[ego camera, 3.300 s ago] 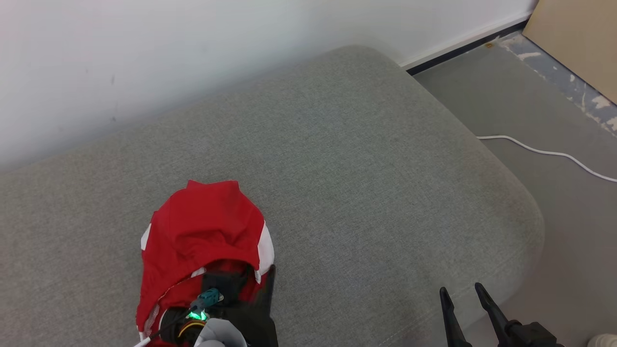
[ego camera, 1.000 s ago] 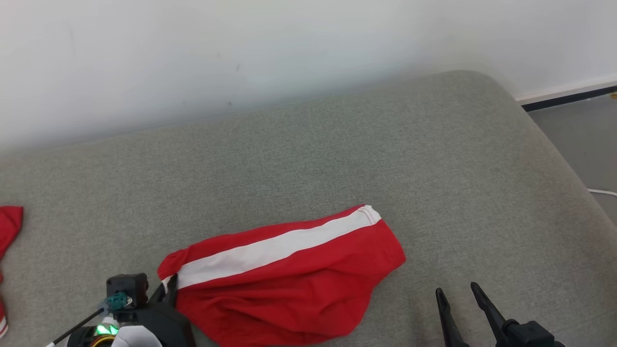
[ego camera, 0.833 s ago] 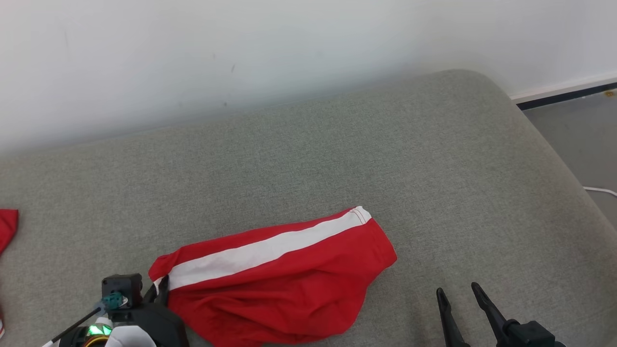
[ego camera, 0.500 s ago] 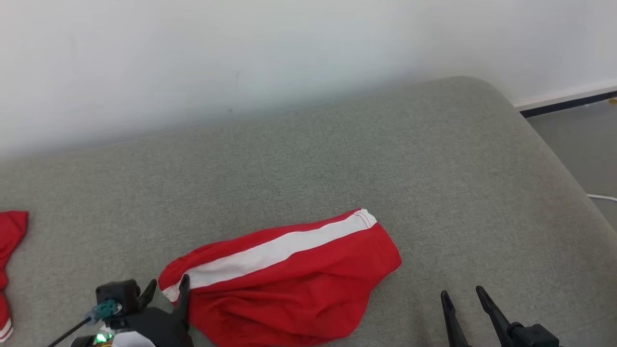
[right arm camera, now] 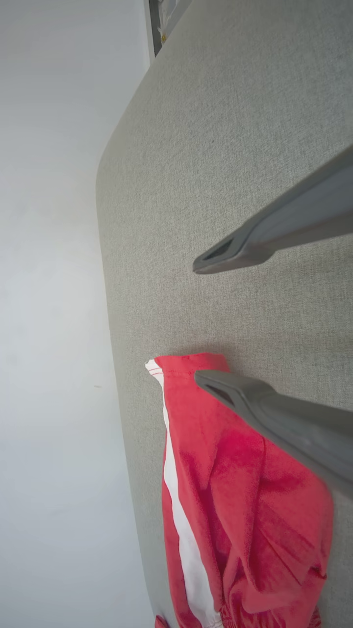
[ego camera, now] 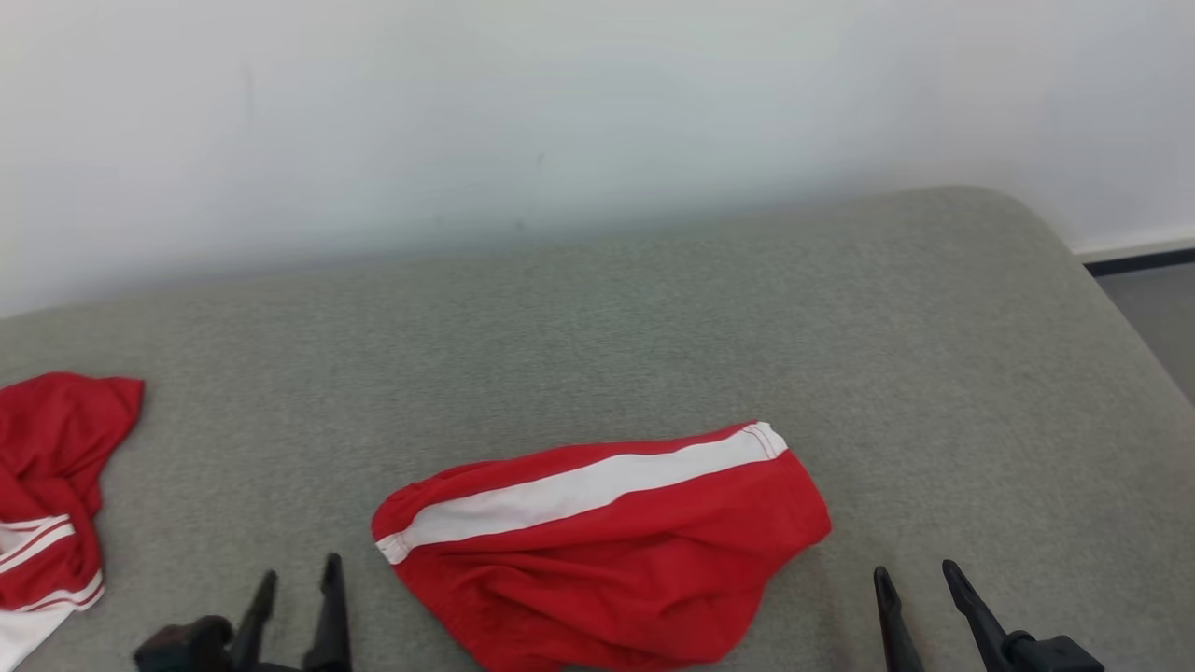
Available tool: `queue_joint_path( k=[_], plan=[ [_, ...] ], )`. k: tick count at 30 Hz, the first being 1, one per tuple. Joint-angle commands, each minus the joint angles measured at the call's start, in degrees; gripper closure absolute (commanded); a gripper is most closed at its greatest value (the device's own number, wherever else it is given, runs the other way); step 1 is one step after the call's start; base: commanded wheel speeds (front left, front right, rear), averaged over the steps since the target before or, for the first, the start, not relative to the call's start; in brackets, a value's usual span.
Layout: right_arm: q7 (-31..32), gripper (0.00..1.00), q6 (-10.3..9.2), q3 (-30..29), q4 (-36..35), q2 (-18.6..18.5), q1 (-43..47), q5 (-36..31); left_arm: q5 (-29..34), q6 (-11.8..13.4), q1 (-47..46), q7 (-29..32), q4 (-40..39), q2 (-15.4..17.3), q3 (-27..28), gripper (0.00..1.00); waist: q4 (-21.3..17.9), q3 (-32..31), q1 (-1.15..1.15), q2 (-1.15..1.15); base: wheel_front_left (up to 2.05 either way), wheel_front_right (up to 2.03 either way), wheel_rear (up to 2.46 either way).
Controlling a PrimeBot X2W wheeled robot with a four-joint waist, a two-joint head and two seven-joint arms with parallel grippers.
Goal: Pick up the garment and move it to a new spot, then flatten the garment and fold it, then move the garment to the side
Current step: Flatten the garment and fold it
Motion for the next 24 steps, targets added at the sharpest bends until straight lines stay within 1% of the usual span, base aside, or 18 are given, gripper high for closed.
queue_joint_path(
  k=[1,3,7,11,14,16,20,24],
  plan=[
    [-0.3,0.00,-0.11,-0.2,-0.1,0.0,0.5,0.0,1.4,0.3,0.6,-0.4,-1.2,-0.2,1.1,0.00,1.7,-0.6,0.00,0.00,0.00,0.00,0.00],
    [-0.4,0.00,-0.11,-0.7,-0.3,0.0,0.6,-0.2,5.7,0.1,3.2,-0.3,-5.1,-1.6,4.7,0.00,2.8,-1.0,0.00,0.00,0.00,0.00,0.00],
    [-0.4,0.00,-0.12,-1.6,-0.5,-0.2,0.4,-0.5,14.4,-1.3,8.3,-0.3,-11.4,-5.6,11.9,0.00,4.6,-1.8,0.00,0.00,0.00,0.00,0.00],
    [-0.4,0.00,-0.12,-2.2,-0.5,-0.4,0.2,-0.6,21.6,-3.8,12.3,-0.3,-14.4,-9.5,16.8,0.00,6.0,-2.7,0.00,0.00,0.00,0.00,0.00],
    [-0.4,0.00,-0.12,-2.4,-0.3,-0.4,0.1,-0.6,26.1,-5.9,14.4,-0.3,-15.3,-11.4,19.3,0.00,6.6,-3.4,0.00,0.00,0.00,0.00,0.00],
    [-0.2,0.00,-0.12,-2.4,-0.3,-0.4,0.1,-0.2,28.4,-7.4,15.9,-0.3,-15.1,-12.3,20.4,0.00,6.9,-3.8,0.00,0.00,0.00,0.00,0.00],
    [-0.1,0.00,-0.12,-2.8,-0.6,-0.4,0.0,0.2,31.0,-9.9,17.4,-0.3,-14.2,-13.5,23.0,0.00,7.4,-4.3,0.00,0.00,0.00,0.00,0.00],
    [0.0,0.00,-0.12,-3.2,-0.6,-0.6,0.7,0.0,32.2,-11.3,18.4,-0.3,-12.8,-14.2,24.6,0.00,8.0,-4.9,0.00,0.00,0.00,0.00,0.00]
  ],
)
